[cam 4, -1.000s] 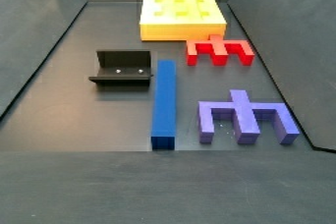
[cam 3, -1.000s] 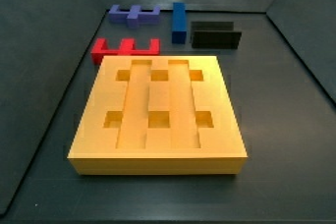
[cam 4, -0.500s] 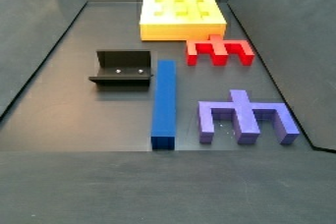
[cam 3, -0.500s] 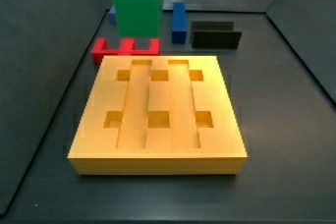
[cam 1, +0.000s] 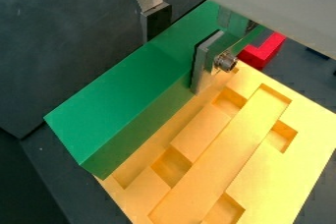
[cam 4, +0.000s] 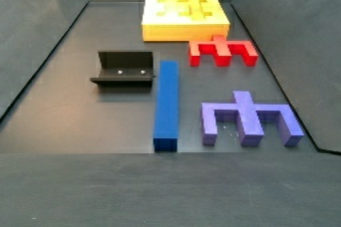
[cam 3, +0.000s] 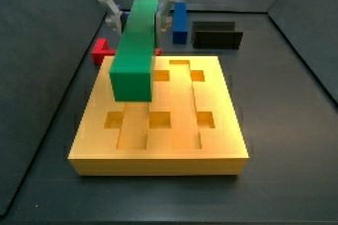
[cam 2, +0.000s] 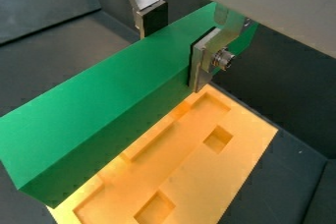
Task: Pick up the green object. Move up. Move to above the board. Insert the green object.
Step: Insert the green object.
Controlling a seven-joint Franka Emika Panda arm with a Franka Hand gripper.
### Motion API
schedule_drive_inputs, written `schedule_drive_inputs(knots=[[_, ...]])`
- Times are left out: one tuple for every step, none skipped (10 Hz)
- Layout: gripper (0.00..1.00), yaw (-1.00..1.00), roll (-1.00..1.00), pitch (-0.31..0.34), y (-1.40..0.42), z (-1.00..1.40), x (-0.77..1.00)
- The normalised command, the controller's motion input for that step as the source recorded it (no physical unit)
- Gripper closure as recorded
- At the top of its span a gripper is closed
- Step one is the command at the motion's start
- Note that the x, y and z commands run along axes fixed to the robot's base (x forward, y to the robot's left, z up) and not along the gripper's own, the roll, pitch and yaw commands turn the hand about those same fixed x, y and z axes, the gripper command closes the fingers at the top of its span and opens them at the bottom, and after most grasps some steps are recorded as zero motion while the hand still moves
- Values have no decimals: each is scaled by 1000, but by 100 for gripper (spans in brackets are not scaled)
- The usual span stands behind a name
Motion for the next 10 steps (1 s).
schedule_drive_inputs(knots=[[100, 143, 83, -74, -31, -909, 0], [100, 100, 113, -44, -34, -823, 0], [100, 71, 124, -39, 0, -840, 0], [100, 31, 50, -84, 0, -843, -46], [100, 89, 23, -117, 0, -603, -91], [100, 0, 30, 0, 0, -414, 26], [100, 0, 156, 0, 0, -374, 20], [100, 0, 234, -24, 0, -371, 0], [100, 0, 133, -17, -60, -103, 0], [100, 0, 144, -24, -94, -49, -9]])
